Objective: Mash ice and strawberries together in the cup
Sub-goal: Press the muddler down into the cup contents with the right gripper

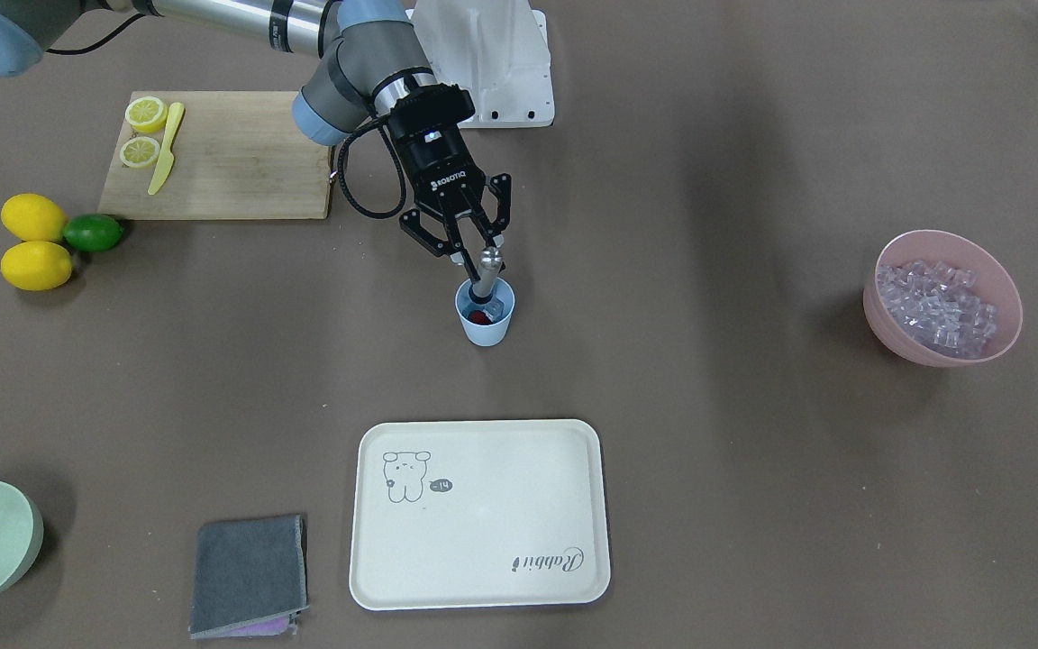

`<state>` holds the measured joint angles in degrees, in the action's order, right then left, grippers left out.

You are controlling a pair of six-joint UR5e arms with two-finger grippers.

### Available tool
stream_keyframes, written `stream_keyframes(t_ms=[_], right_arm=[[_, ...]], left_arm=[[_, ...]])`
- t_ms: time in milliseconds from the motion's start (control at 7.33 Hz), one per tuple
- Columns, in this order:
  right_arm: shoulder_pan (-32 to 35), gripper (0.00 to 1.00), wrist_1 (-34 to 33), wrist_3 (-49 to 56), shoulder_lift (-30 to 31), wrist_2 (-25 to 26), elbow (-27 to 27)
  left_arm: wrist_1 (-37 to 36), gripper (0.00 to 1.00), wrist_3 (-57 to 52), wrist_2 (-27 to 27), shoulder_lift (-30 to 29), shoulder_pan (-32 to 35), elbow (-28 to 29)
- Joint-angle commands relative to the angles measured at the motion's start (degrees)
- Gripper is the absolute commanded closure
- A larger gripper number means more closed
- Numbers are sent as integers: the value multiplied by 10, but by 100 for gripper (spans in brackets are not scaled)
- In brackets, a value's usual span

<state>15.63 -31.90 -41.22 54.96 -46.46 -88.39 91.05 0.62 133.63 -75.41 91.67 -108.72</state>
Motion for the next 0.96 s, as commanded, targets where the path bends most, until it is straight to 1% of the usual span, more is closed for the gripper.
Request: stream_keyframes(t_ms=[0,273,409,546,819], right_arm=[[8,100,0,3,0,-14,1],[17,100,-1,10,-2,-27,-9],[19,100,1,45,0,-32,-46],[19,100,0,51,2,-36,-63],[19,100,2,48,5,-36,-45]], left_arm=[[0,2,1,1,0,0,0],[1,2,1,1,4,0,-2],[1,2,1,1,4,0,-3],[1,2,1,2,4,0,-3],[1,2,1,2,4,0,-2]])
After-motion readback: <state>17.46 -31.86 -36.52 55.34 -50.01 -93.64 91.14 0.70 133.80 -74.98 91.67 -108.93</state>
